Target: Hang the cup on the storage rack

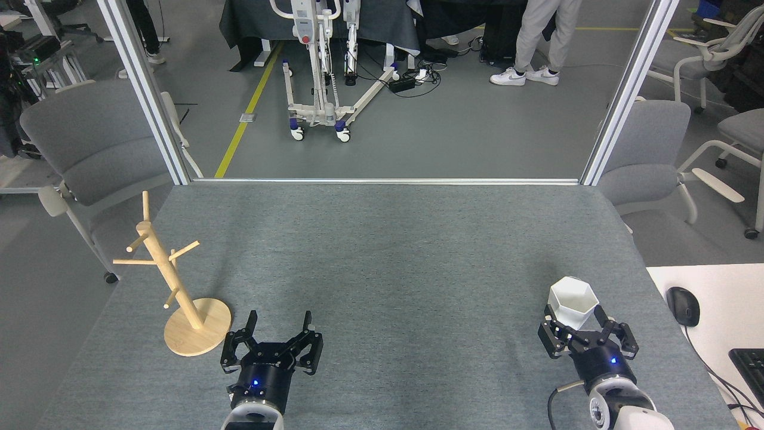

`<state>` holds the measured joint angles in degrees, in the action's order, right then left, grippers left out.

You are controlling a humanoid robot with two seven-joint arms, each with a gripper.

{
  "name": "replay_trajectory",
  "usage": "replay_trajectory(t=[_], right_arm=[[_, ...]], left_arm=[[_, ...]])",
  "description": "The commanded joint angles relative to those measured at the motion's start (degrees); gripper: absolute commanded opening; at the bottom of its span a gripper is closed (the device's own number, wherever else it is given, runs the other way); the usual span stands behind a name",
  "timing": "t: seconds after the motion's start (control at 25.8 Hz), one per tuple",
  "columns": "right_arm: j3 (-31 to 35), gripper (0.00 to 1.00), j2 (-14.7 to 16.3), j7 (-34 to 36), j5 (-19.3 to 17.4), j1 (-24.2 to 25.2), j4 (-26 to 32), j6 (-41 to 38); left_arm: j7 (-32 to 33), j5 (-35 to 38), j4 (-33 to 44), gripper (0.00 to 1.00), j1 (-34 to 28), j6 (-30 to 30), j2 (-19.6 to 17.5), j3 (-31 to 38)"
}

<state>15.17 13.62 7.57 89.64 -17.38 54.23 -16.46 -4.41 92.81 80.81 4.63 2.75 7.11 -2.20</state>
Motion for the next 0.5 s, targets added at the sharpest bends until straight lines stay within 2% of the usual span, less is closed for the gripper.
replay_trajectory(t=[0.0, 0.46], right_arm=[[0.21, 1.00, 0.09, -0.01, 0.88, -0.02, -0.09, 0.03], [0.30, 1.00, 1.67, -0.01, 0.89, -1.42, -2.11, 0.03]], left_arm=[[0.01, 0.00, -0.66, 1.00, 0.38, -0.02, 0.01, 0.00], [0.01, 0.00, -1.89, 1.00, 1.26, -0.02, 0.10, 0.00]])
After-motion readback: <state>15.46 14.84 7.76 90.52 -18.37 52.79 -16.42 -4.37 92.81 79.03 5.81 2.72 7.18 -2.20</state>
